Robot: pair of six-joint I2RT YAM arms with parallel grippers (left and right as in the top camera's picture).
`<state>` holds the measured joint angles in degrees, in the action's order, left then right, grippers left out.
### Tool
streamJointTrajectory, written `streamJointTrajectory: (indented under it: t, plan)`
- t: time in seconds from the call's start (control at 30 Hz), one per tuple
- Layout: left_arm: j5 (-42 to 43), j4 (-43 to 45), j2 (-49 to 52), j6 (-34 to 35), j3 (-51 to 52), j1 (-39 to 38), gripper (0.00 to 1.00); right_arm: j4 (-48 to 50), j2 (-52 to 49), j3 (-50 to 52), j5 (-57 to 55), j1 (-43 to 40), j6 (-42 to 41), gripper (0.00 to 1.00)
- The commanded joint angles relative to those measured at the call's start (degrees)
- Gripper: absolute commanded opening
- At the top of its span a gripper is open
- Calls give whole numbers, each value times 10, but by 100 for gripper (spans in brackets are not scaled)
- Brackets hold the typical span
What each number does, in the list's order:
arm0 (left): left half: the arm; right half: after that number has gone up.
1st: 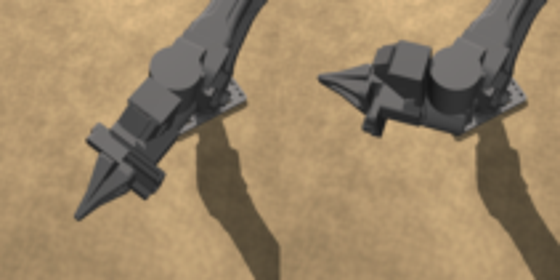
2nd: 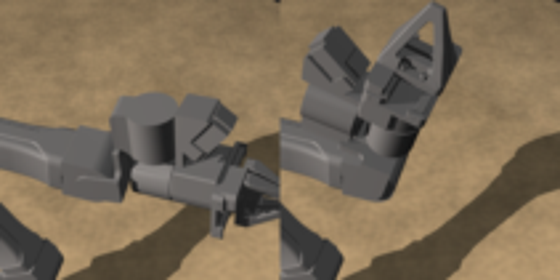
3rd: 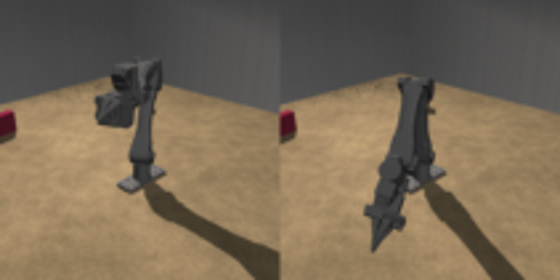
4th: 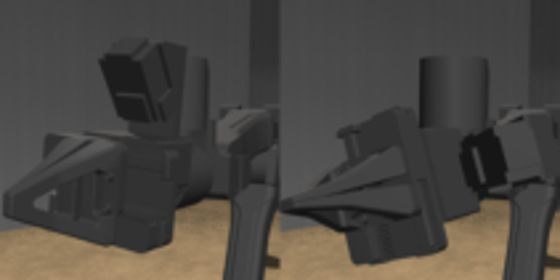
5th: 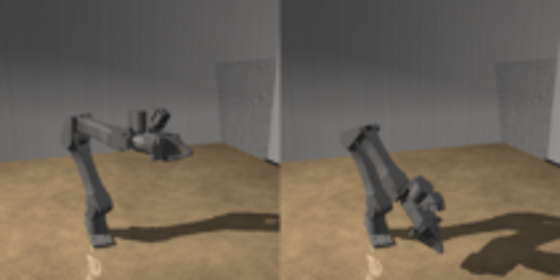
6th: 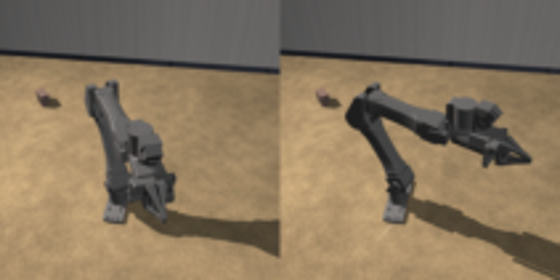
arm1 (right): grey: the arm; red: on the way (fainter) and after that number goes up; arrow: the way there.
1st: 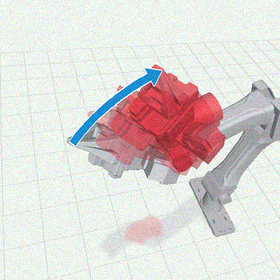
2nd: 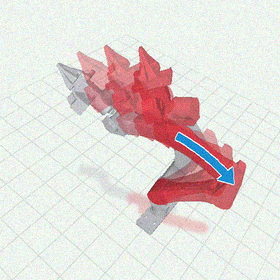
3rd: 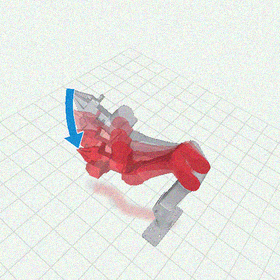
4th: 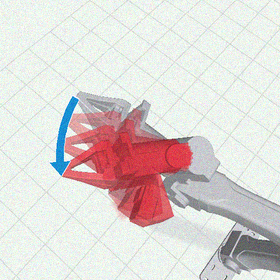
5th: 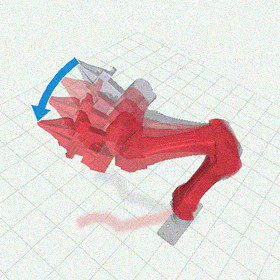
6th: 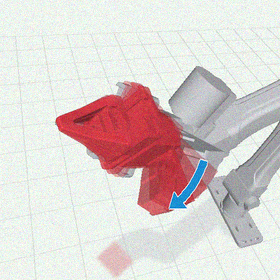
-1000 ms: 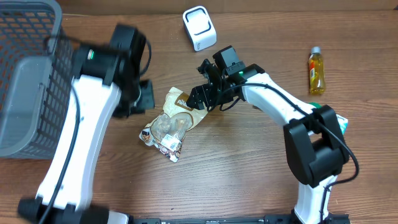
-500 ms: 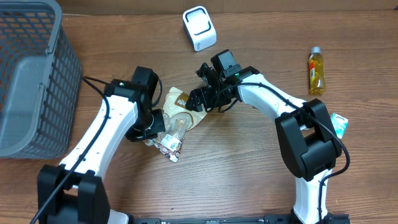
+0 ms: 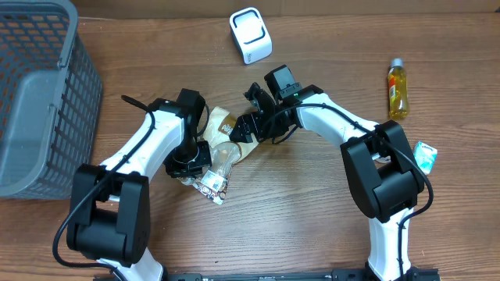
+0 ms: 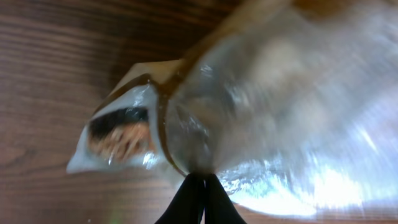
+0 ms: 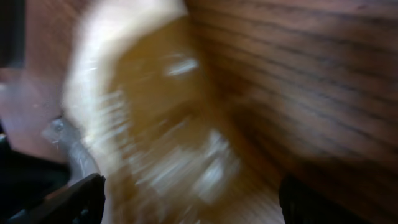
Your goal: Scan the item barcode
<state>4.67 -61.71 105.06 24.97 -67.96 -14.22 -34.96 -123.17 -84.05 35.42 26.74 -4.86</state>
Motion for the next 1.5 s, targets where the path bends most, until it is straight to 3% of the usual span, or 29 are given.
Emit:
streamJointTrajectory:
  t: [0.0, 0.33, 0.57, 0.73, 0.87, 1.13, 1.33, 1.47]
  plan:
    - [-19, 14, 34, -19, 3, 0, 4, 3, -12, 19, 20, 6, 4, 86]
    - [-38, 23, 34, -28, 3, 0, 4, 0, -12, 28, 59, 35, 2, 84]
    - [-38, 22, 34, -28, 3, 0, 4, -2, -12, 28, 71, 75, 0, 63]
    - [-38, 23, 34, -28, 3, 0, 4, -2, -12, 28, 93, 79, 0, 60]
    - [-38, 22, 34, -29, 3, 0, 4, -2, -12, 28, 100, 79, -1, 38]
    - [-36, 18, 25, -31, -6, 1, 4, -9, -8, 1, 144, 67, -11, 18]
    - [-36, -12, -5, -31, -78, 5, 4, -15, 8, -16, 144, 65, -1, 4]
    - [-36, -65, -30, -32, -170, 27, 4, -24, 38, -34, 134, 64, 49, 4]
